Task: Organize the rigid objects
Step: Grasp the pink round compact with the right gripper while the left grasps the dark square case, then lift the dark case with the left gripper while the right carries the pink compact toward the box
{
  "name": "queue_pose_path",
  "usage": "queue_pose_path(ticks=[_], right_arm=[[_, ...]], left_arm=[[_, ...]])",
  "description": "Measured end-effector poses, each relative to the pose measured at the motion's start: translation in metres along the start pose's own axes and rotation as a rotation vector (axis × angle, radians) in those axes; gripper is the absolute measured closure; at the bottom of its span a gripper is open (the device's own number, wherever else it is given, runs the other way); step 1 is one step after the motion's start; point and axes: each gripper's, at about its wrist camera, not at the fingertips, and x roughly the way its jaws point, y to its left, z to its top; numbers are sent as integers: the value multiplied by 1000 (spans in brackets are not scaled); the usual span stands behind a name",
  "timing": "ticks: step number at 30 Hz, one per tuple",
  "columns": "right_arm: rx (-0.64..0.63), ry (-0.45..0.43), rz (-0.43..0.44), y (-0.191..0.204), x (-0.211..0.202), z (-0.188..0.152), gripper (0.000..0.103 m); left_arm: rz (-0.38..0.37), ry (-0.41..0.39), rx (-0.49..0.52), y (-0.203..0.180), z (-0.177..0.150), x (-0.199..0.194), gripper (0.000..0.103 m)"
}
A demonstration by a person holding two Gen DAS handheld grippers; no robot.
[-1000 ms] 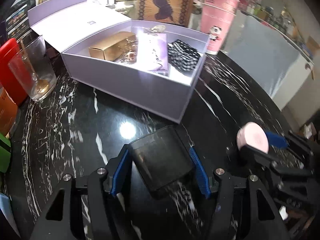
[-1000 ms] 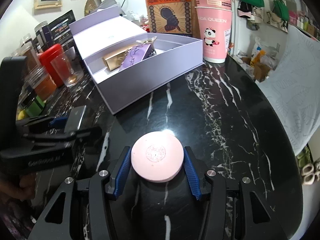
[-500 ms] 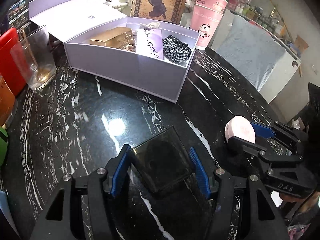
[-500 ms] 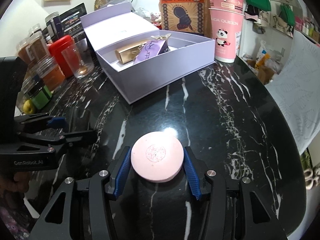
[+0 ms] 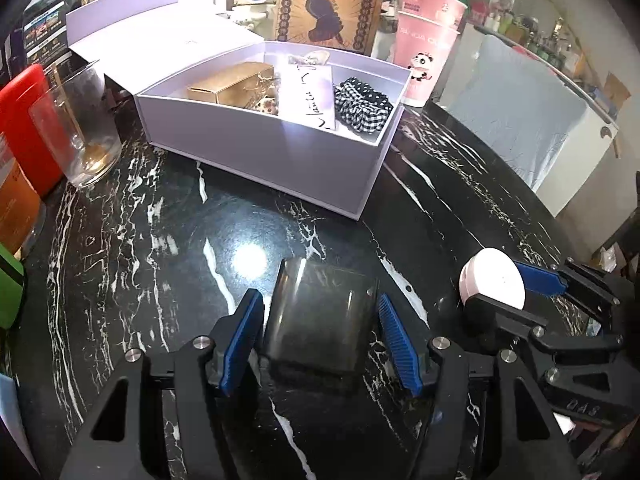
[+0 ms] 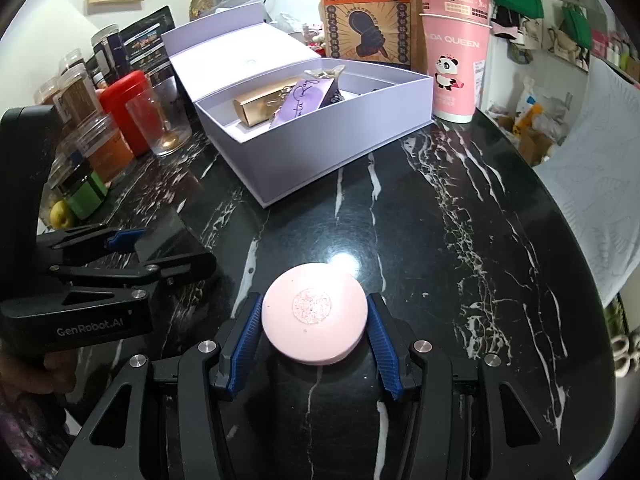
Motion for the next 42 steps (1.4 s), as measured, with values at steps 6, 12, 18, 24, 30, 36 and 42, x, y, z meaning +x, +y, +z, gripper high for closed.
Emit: queue_pose_path(ticks=[6, 12, 18, 24, 30, 36, 42], right_arm=[[0, -1, 0, -1, 1, 1, 52], [11, 2, 12, 0, 1, 1, 52], [5, 0, 8, 4, -2, 0, 52], [0, -12, 9, 11, -9, -1, 52], [10, -23, 30, 20, -15, -1, 52], [-7, -43, 51, 32, -24, -1, 52], [-19, -66, 68, 36, -34, 6, 52]], left_arm=[[6, -14, 49, -1, -5, -4, 58], [-27, -5, 14, 4, -5, -7, 58], [-29, -16, 21, 3, -4, -13, 58], [-25, -23, 25, 4, -3, -18, 58], [-31, -33, 26, 4, 0, -28, 58], [-18, -47, 41, 2, 4, -41, 58], [-29, -55, 41, 2, 8, -51, 58]])
